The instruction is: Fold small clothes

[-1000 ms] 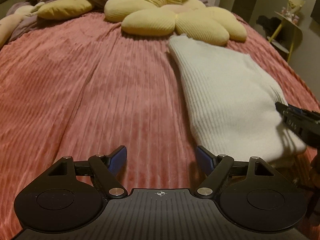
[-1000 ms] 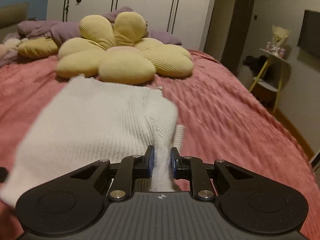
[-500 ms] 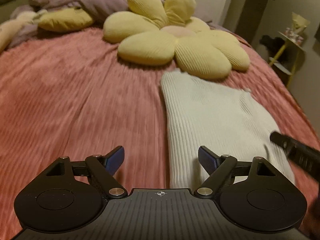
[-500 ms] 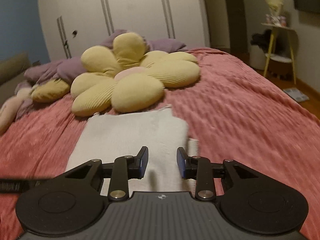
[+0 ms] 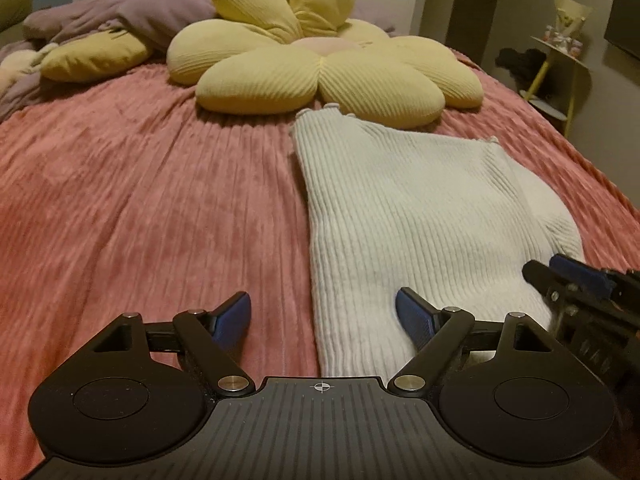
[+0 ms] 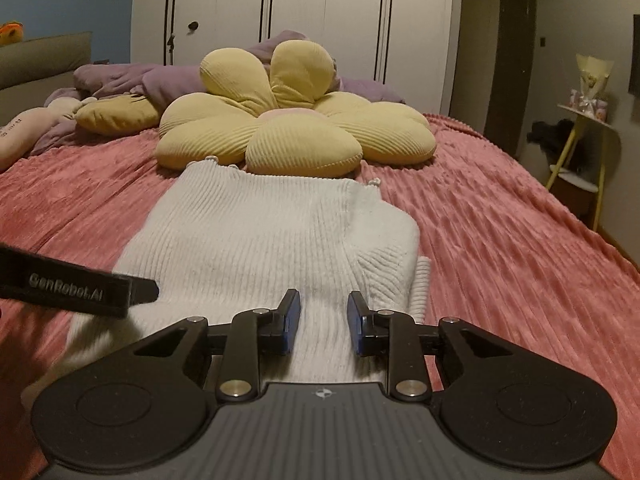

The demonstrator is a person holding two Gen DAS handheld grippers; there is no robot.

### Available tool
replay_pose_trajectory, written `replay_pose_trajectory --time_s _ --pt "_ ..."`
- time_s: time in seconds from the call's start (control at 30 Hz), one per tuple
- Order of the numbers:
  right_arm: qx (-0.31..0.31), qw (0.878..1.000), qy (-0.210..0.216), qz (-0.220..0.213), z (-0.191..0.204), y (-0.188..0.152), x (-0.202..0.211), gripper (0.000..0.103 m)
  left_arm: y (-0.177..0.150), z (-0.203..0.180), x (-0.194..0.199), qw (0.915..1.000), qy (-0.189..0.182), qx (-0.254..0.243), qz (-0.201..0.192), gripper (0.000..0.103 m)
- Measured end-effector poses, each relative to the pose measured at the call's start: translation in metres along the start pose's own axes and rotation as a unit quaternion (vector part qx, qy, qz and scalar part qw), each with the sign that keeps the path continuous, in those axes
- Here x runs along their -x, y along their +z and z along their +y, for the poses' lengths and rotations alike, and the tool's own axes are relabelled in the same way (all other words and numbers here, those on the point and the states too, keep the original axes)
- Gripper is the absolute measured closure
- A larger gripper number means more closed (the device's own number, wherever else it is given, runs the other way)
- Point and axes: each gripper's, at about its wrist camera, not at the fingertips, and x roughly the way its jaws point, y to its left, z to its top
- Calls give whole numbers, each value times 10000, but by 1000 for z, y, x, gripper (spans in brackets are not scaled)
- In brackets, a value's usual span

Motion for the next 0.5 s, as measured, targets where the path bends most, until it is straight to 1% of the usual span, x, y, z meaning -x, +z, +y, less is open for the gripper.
replay_pose_trajectory --time_s 0.03,0.1,0.13,0.23,0.3,0.33,0.37,0.43,0.5 --pt "-80 9999 64 69 -3 4 1 79 -1 -1 7 10000 31 -55 -33 18" --pt "-434 9986 259 180 -13 10 13 77 -7 -4 23 9997 37 -198 -168 18" --pt "-580 9976 323 210 -18 9 22 76 -13 -6 34 9994 -12 -243 -262 18" --pt "-897 9950 413 141 -29 -6 53 73 -38 -5 58 9993 -282 -161 -187 18" --pt "-1427 9883 466 265 -42 -24 74 57 -59 -5 68 9992 -377 -74 -84 18" --pt "-1732 9829 516 342 -49 -33 82 56 -67 -7 71 9993 -370 -69 -46 18" --pt "-2079 9756 578 395 -56 -42 89 56 -73 -8 72 9993 -362 -73 7 18" --pt "-2537 9633 754 444 -65 -53 96 57 -80 -11 69 9989 -397 -27 228 18" --pt "-2735 9558 962 483 -69 -55 96 67 -81 -14 70 9990 -360 6 248 18"
